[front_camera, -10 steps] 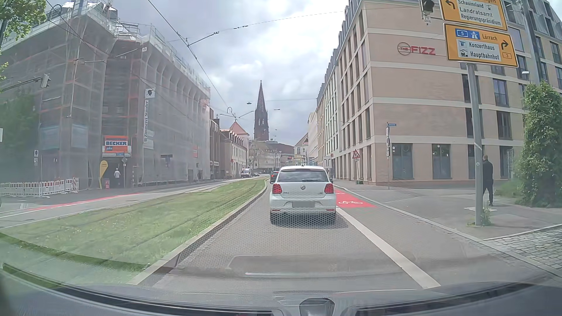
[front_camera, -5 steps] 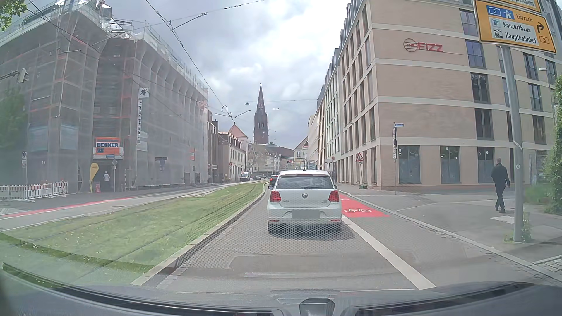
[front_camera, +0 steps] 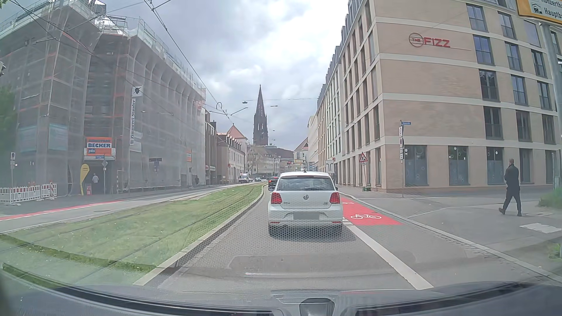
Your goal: Follow the waypoints while adhering to traffic rules and regulations
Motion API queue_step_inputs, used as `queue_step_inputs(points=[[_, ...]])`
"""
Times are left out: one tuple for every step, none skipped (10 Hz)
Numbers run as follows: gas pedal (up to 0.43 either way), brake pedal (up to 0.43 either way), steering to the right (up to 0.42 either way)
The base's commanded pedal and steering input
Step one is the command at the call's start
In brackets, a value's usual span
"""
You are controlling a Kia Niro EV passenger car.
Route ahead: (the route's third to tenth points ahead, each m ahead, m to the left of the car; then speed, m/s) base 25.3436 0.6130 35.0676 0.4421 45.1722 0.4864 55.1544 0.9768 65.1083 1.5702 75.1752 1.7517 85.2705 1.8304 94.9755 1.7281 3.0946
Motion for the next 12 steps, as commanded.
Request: queue_step_inputs(points=[[0.059, 0.000, 0.001], [0.079, 0.000, 0.001], [0.118, 0.000, 0.001], [0.130, 0.000, 0.001], [0.138, 0.000, 0.001], [0.157, 0.000, 0.001], [0.157, 0.000, 0.001], [0.157, 0.000, 0.001], [0.157, 0.000, 0.001], [0.157, 0.000, 0.001], [0.157, 0.000, 0.001], [0.157, 0.000, 0.000]])
